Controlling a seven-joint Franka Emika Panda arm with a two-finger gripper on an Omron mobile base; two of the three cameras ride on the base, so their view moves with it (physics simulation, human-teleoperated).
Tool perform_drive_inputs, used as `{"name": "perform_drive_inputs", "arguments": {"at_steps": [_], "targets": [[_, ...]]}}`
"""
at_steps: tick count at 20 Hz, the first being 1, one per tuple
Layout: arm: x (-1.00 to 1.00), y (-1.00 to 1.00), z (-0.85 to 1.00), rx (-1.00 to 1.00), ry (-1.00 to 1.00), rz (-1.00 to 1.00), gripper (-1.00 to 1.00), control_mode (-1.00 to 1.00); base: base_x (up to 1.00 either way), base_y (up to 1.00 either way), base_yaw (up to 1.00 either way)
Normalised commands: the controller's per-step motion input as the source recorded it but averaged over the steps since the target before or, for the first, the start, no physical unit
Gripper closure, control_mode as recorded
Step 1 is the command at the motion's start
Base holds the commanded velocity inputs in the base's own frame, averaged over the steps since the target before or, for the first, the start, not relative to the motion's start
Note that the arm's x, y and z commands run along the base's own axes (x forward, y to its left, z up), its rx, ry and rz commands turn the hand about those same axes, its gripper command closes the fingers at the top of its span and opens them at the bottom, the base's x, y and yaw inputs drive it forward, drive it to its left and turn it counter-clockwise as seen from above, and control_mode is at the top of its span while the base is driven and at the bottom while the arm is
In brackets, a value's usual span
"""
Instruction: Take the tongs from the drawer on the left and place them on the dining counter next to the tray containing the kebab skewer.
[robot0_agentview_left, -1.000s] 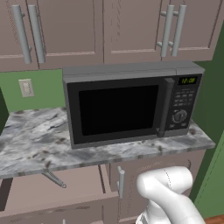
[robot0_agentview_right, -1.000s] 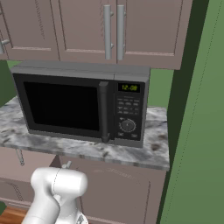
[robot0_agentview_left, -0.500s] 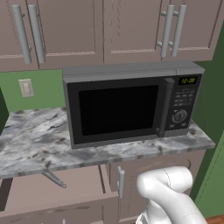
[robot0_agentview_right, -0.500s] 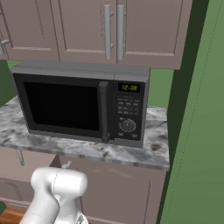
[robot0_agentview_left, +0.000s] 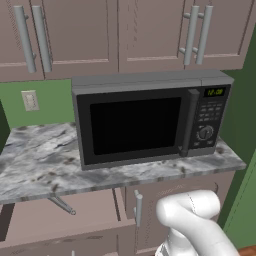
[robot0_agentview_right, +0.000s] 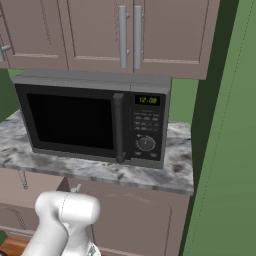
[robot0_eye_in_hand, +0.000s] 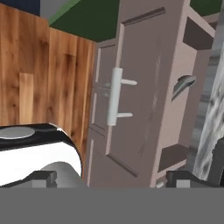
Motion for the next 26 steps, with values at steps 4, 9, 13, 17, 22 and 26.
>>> {"name": "perform_drive_inputs", "arguments": {"at_steps": [4,9,13,17,22,26], "targets": [[0.49,-0.26,0.0,0.0,0.03,0.0,-1.0,-1.0,0.0,0.0,0.0],[0.54,-0.26,-0.01,0.0,0.01,0.0,-1.0,-1.0,0.0,0.0,0.0],[0.48,-0.3,-0.04,0.0,0.0,0.0,-1.0,-1.0,0.0,0.0,0.0],[0.45,-0.22,0.0,0.0,0.01,0.0,-1.0,-1.0,0.0,0.0,0.0],[0.46,-0.12,0.0,0.0,0.02,0.0,-1.0,-1.0,0.0,0.0,0.0],[0.46,-0.01,0.0,0.0,0.09,0.0,-1.0,-1.0,0.0,0.0,0.0]]}}
